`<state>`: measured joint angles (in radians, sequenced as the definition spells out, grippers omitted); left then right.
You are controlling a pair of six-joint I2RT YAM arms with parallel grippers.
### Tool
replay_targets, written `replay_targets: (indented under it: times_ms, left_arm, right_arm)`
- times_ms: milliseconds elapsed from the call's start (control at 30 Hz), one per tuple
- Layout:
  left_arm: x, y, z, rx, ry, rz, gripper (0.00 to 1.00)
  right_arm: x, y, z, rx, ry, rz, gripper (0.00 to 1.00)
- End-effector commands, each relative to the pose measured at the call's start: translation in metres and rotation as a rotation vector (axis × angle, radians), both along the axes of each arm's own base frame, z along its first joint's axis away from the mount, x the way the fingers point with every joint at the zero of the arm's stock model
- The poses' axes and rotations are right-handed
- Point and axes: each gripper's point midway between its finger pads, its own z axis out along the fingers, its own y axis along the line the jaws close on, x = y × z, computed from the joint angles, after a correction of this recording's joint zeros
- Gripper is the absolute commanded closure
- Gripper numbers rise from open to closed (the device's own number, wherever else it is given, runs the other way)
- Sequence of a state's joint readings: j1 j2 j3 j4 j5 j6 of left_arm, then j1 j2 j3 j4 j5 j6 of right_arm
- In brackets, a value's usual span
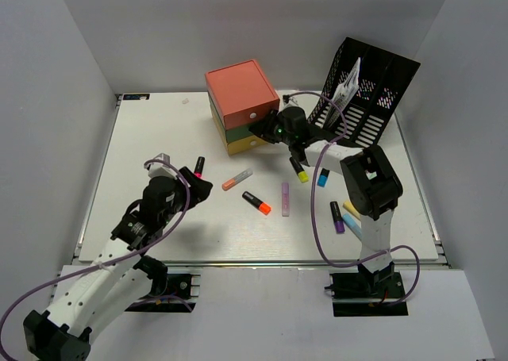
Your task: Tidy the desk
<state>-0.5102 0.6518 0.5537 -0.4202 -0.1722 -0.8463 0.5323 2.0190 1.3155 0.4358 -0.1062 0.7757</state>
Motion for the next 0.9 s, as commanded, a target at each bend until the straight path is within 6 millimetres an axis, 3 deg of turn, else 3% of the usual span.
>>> replay_targets:
  times_ms: [0,33,100,133,167,333,367,467,533,567,633,700,733,800,867]
  left_arm:
    - [0.006,-0.007,-0.008,0.022,0.009,-0.023,0.2]
    - [0.009,-0.008,-0.008,0.038,0.007,-0.027,0.2]
    - [0.016,-0.008,-0.006,0.062,0.003,-0.022,0.2]
    - [0.02,-0.008,-0.011,0.095,0.015,-0.028,0.2]
    - [0.024,-0.009,-0.008,0.103,0.009,-0.026,0.19]
    - [0.044,-0.003,-0.017,0.216,0.025,-0.011,0.19]
    - [0.047,-0.002,-0.017,0.234,0.025,-0.008,0.19]
    - [0.059,-0.001,-0.023,0.293,0.021,-0.009,0.18]
    - [0.07,-0.004,-0.019,0.329,-0.009,-0.024,0.16]
    - [0.074,-0.004,-0.028,0.355,0.011,-0.029,0.16]
    - [0.085,-0.006,-0.026,0.393,0.002,-0.035,0.16]
    - [0.094,-0.007,-0.042,0.447,0.044,-0.044,0.15]
    - [0.104,-0.007,-0.033,0.458,0.032,-0.036,0.15]
    - [0.112,-0.007,-0.049,0.515,0.078,-0.045,0.15]
    - [0.123,-0.008,-0.049,0.537,0.088,-0.044,0.18]
  right_arm:
    - [0.005,-0.004,0.03,0.033,-0.112,-0.018,0.89]
    - [-0.003,-0.009,0.017,0.015,-0.094,-0.014,0.9]
    - [-0.011,-0.017,0.028,0.017,-0.129,-0.012,0.91]
    - [-0.021,-0.023,0.014,0.0,-0.107,-0.01,0.91]
    - [-0.026,-0.026,0.022,0.008,-0.124,-0.008,0.92]
    - [-0.049,-0.041,0.024,0.024,-0.125,0.002,0.92]
    - [-0.056,-0.044,0.016,0.018,-0.106,0.005,0.91]
    - [-0.064,-0.045,0.016,0.023,-0.106,0.018,0.87]
    - [-0.065,-0.044,0.019,0.032,-0.114,0.029,0.77]
    - [-0.065,-0.043,0.022,0.035,-0.117,0.034,0.59]
    - [-0.067,-0.038,0.024,0.044,-0.121,0.07,0.36]
    - [-0.069,-0.036,0.027,0.049,-0.136,0.098,0.27]
    - [-0.07,-0.037,0.03,0.053,-0.141,0.105,0.21]
    - [-0.076,-0.04,0.032,0.053,-0.152,0.124,0.19]
    - [-0.082,-0.043,0.031,0.031,-0.161,0.14,0.2]
